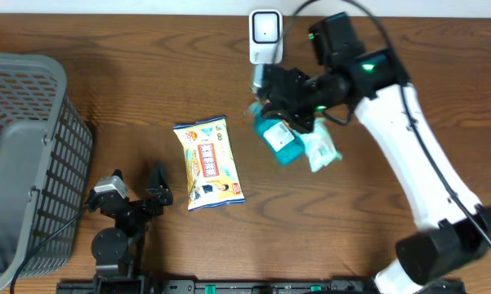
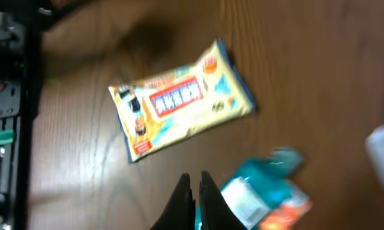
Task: Scan the item barcode
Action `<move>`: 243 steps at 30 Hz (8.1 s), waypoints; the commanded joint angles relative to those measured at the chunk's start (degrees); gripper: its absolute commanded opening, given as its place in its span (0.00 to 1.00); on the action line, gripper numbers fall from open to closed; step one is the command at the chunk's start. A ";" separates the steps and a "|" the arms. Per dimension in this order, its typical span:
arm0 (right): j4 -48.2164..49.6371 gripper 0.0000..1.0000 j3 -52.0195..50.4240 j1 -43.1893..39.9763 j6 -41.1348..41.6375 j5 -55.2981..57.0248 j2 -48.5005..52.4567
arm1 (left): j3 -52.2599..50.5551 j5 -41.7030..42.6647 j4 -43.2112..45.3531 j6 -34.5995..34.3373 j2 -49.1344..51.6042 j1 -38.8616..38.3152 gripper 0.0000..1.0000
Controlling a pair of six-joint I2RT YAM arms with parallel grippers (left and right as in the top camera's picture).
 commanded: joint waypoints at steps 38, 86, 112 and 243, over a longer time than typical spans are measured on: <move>13.07 0.99 0.50 10.51 50.05 43.01 25.00 | -1.05 0.55 -1.70 0.15 -0.39 0.20 0.97; -2.51 0.18 18.27 7.72 50.66 16.41 33.35 | -1.05 0.55 -1.70 0.15 -0.39 0.20 0.97; -6.80 0.27 32.72 10.19 57.20 32.04 30.99 | -1.05 0.55 -1.70 0.15 -0.39 0.20 0.97; -3.32 0.99 5.01 16.52 54.84 41.20 30.71 | -1.05 0.55 -1.70 0.15 -0.37 0.20 0.97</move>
